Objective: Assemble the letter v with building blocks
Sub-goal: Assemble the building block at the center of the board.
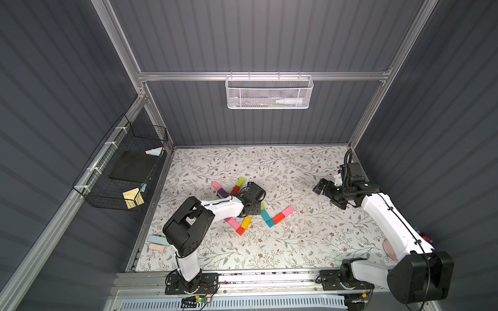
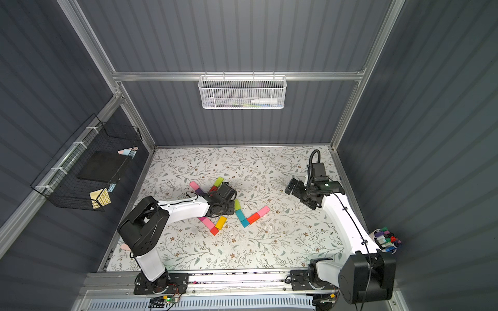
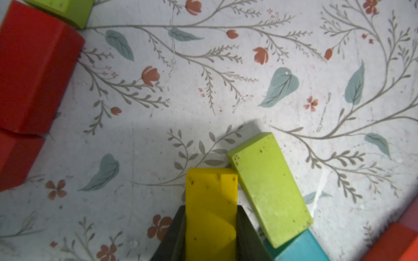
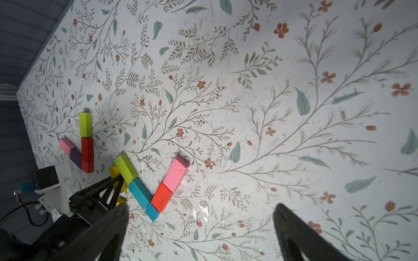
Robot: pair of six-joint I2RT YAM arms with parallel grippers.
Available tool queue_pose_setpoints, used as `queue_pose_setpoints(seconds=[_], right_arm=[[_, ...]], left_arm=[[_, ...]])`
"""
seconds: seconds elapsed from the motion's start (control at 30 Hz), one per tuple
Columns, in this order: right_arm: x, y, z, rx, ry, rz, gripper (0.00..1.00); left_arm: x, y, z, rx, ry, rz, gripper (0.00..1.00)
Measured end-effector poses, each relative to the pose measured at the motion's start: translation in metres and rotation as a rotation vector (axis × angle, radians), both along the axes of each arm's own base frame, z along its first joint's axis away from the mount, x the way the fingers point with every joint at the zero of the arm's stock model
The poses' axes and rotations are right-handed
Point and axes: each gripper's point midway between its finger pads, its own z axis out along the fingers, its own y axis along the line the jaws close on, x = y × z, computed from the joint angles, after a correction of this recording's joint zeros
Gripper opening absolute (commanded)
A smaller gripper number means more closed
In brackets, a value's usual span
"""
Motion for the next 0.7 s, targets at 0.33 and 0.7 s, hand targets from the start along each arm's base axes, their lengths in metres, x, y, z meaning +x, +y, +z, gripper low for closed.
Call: queue_pose_setpoints(seconds=[0.33, 0.7], right_arm=[[-0.005, -0.001, 0.006, 0.001, -0.029, -0.001, 0.99], [-0.005, -0.001, 0.001, 0.003, -0.03, 0.0, 0.99]], left_arm=[[0.002, 0.003, 0.0, 0.061, 0.031, 0.019, 0.08], [-0.002, 0.011, 0.001, 0.115, 0.058, -0.008, 0.12]])
